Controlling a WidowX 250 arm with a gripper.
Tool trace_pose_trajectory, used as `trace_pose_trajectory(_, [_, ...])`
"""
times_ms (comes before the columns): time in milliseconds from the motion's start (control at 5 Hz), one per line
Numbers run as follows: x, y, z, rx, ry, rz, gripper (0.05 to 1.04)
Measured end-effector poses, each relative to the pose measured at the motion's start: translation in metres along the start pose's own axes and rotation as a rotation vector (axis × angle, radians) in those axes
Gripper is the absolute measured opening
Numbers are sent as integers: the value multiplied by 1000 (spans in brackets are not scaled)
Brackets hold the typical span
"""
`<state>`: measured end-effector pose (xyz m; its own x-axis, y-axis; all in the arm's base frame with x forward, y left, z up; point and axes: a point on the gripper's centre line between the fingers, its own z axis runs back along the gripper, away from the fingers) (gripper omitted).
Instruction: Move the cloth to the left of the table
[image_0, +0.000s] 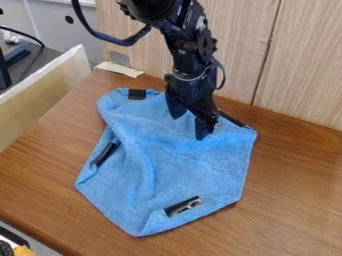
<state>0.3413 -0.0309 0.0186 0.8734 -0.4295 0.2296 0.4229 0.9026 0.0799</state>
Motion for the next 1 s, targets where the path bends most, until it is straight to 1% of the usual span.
trace_pose_trajectory(200, [-13, 5, 22, 40, -40, 50, 999])
trace_pose_trajectory(400, [-41, 13, 40, 84, -68, 153, 999])
trace_pose_trajectory(600, [-68, 24, 44, 107, -38, 278, 999])
trace_pose_trajectory(800, [-88, 36, 39, 119, 3, 358, 999])
trace_pose_trajectory(1000, [-108, 47, 27, 138, 77, 414, 999])
